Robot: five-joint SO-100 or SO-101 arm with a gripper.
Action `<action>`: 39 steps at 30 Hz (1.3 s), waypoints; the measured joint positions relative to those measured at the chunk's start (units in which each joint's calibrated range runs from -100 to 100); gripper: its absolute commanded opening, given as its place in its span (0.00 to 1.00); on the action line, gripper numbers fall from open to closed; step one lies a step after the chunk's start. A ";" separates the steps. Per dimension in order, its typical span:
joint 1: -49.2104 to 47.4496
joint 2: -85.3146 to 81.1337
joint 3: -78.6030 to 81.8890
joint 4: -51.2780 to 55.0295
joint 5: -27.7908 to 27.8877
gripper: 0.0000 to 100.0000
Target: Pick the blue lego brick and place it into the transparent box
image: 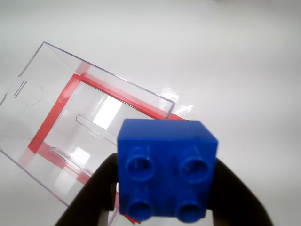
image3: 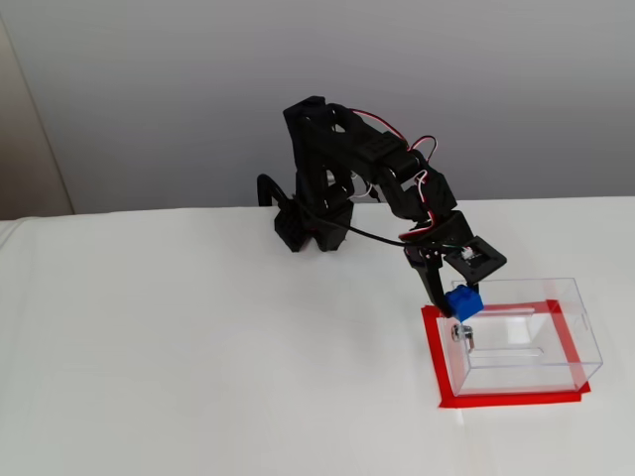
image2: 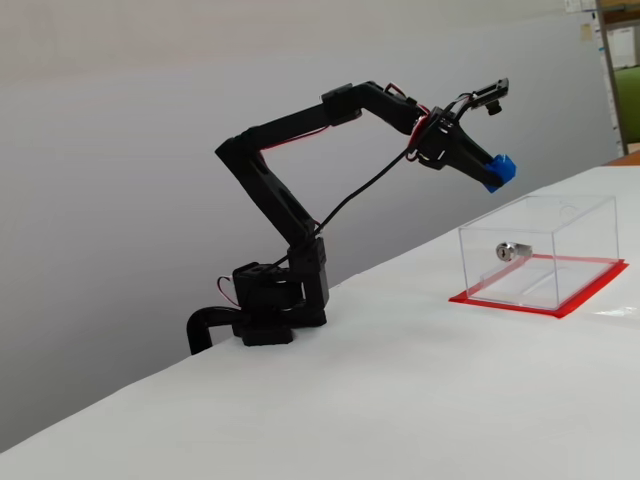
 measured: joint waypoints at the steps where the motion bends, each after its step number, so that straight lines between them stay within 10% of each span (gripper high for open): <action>1: -0.85 0.93 -0.71 0.00 0.00 0.10; 28: -12.18 15.14 -12.97 0.00 2.64 0.11; 39: -11.86 15.14 -12.97 0.00 2.64 0.28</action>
